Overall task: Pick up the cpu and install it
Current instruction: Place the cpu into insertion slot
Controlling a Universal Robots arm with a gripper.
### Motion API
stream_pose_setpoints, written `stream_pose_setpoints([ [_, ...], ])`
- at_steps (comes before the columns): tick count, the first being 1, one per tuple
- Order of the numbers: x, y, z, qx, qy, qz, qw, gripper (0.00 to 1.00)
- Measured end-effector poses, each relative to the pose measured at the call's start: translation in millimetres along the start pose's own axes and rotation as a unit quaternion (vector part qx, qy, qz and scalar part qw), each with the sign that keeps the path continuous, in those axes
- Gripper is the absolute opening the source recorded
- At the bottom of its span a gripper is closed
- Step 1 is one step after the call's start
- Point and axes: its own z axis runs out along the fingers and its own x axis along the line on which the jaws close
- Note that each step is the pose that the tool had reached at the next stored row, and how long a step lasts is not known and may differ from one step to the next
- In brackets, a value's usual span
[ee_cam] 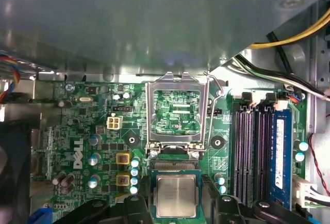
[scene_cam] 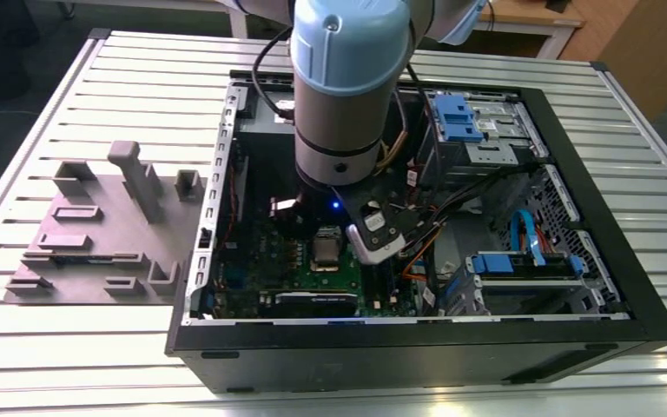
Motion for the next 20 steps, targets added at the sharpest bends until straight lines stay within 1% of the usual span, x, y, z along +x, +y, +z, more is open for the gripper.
stream_pose_setpoints([
  [2,0.0,0.0,1.3,0.0001,-0.0001,0.005,0.99999,0.47],
  [6,1.1,-0.2,7.4,0.0002,-0.0015,0.005,0.99998,0.47],
  [11,1.2,-0.2,8.3,0.0002,-0.0019,0.005,0.99998,0.47],
  [13,1.1,-0.2,8.6,0.0019,-0.0019,0.005,0.99998,0.47],
  [15,1.2,-0.3,8.8,0.0028,-0.0019,0.005,0.99998,0.47],
  [17,1.3,-0.3,9.6,0.0066,-0.0019,0.005,0.99996,0.47],
  [18,1.2,-0.3,9.7,0.0078,-0.0019,0.005,0.99995,0.47],
  [20,1.2,-0.3,9.7,0.0080,-0.0018,0.005,0.99995,0.47],
])
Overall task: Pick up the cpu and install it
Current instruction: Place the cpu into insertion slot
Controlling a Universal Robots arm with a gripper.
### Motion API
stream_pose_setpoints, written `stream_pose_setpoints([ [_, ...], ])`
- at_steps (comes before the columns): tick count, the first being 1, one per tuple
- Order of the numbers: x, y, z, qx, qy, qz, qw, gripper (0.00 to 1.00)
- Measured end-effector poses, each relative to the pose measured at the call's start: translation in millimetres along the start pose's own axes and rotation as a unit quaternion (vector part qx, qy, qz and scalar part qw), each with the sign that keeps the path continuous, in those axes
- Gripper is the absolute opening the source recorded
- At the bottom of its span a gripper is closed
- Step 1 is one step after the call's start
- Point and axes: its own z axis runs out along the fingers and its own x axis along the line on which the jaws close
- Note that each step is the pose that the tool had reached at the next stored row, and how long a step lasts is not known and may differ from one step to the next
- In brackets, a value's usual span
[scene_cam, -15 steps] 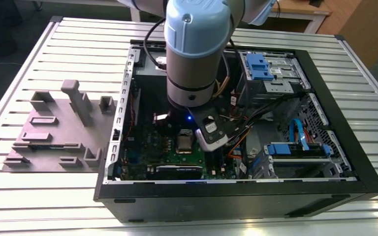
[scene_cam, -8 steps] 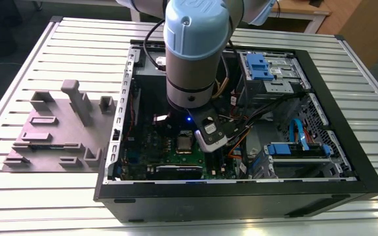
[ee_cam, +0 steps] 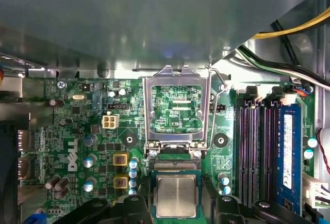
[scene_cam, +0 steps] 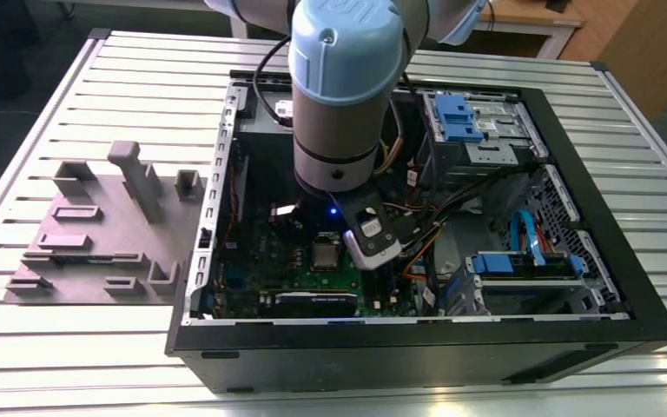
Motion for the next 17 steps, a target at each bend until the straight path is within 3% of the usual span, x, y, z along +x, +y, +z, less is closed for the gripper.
stream_pose_setpoints([
  [17,-0.3,1.1,4.3,-0.0003,-0.0002,0.000,1.00000,0.47],
])
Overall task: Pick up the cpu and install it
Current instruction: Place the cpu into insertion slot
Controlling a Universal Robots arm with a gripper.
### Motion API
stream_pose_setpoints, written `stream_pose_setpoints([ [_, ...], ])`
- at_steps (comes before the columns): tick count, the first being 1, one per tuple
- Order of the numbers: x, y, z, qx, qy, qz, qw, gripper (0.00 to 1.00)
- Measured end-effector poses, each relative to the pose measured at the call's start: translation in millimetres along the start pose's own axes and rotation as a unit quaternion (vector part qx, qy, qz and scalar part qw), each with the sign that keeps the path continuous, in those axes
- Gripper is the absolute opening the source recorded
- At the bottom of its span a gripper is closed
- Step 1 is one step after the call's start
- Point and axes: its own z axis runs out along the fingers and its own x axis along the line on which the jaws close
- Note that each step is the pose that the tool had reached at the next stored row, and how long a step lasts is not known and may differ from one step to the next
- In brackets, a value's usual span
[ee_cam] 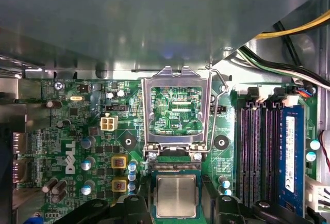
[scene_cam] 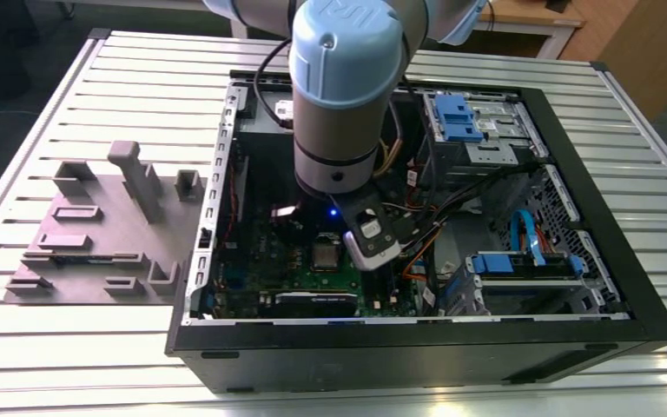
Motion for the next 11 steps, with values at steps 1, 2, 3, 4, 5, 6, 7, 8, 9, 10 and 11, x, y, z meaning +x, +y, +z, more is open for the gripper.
stream_pose_setpoints([
  [1,0.1,-0.1,0.2,0.0002,0.0001,0.000,1.00000,0.47],
  [2,0.0,-0.1,0.2,0.0002,0.0001,0.000,1.00000,0.47],
  [3,0.0,-0.1,0.2,0.0003,0.0001,0.000,1.00000,0.47],
  [4,0.1,-0.1,0.2,0.0003,0.0002,0.000,1.00000,0.47],
  [5,0.1,-0.1,0.3,0.0003,0.0001,0.000,1.00000,0.47],
  [6,0.1,-0.1,0.8,0.0001,-0.0001,0.000,1.00000,0.47],
  [7,0.2,-0.1,1.3,0.0000,-0.0002,0.000,1.00000,0.47],
  [8,0.2,-0.1,1.3,0.0002,-0.0002,0.000,1.00000,0.47],
  [9,0.2,-0.1,1.3,0.0002,-0.0002,0.000,1.00000,0.47],
  [10,0.2,-0.1,1.3,0.0003,-0.0002,0.000,1.00000,0.47],
  [11,0.2,-0.1,1.8,0.0001,-0.0003,0.000,1.00000,0.47],
])
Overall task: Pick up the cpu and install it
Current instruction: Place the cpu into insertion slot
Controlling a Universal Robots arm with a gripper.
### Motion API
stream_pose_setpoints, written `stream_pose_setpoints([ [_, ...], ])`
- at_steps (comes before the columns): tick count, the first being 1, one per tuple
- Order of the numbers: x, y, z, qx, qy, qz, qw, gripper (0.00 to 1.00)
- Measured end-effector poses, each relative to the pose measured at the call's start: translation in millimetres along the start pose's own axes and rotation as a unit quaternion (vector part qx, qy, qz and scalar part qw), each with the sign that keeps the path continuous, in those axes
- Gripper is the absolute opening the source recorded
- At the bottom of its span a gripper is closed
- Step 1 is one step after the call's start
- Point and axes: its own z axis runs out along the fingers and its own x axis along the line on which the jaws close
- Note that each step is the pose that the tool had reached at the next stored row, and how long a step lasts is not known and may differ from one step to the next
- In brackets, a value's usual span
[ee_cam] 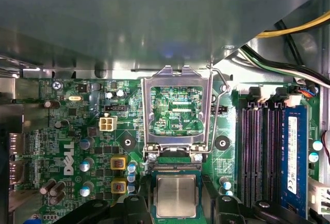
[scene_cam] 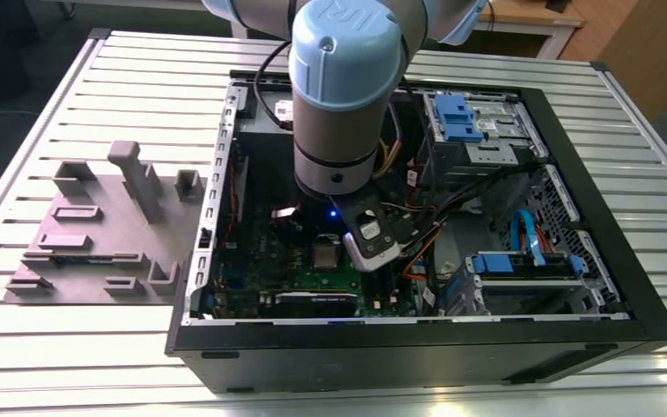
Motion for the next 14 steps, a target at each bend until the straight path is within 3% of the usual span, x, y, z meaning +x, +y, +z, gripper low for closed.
stream_pose_setpoints([
  [14,0.1,0.0,1.3,0.0002,-0.0001,0.000,1.00000,0.47],
])
